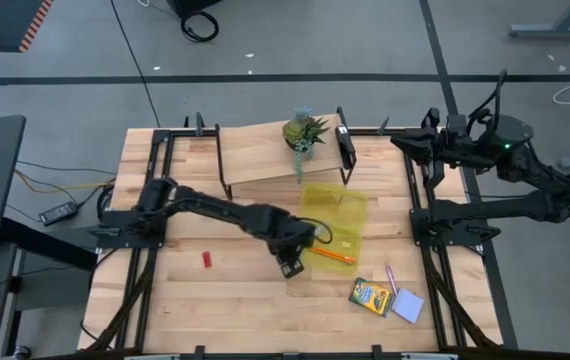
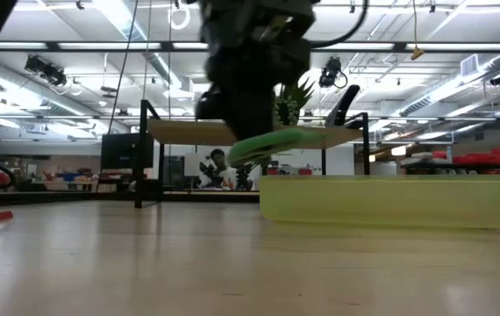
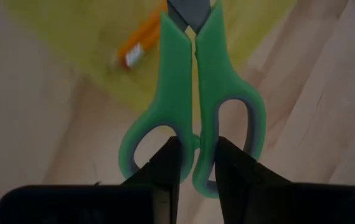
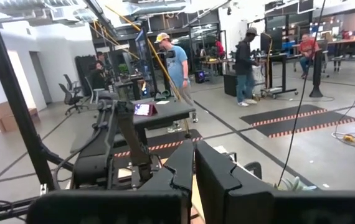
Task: Pack school essentials
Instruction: Put the green scissors into the yellow supply box
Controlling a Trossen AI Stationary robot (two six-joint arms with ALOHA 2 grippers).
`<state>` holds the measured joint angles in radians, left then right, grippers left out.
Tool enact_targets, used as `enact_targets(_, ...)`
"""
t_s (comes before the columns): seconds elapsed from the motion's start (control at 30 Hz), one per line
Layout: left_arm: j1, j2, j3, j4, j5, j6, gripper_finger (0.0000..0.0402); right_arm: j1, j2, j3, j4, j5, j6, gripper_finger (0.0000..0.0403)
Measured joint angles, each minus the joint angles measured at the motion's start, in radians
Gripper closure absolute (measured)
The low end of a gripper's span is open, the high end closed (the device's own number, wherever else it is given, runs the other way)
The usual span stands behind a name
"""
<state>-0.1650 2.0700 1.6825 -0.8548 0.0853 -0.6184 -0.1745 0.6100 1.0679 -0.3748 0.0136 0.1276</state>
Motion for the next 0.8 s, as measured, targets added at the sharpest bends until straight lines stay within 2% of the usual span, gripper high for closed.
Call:
enact_targets(0.17, 0.054, 0.071, 0.134, -0.062, -0.003, 0.133, 0.0329, 0.000, 0.002, 0.000, -0.002, -0.002, -0.001, 0.0380)
enact_targets(0.37, 0.087, 0.149, 0.240, -0.049, -0.039, 0.320, 0.0330, 0.000, 0.002, 0.000, -0.019, -0.002, -0.001, 0.0380)
enact_targets(0.63, 0.076, 0.191, 0.242, 0.038, -0.189, 0.659, 0.0321, 0.000, 0.002, 0.000, -0.022, -0.004, 0.000, 0.0380)
enact_targets(0.8, 0.079, 0.191, 0.241, 0.037, -0.199, 0.820, 0.0320, 0.000, 0.002, 0.000, -0.021, -0.005, 0.003, 0.0380)
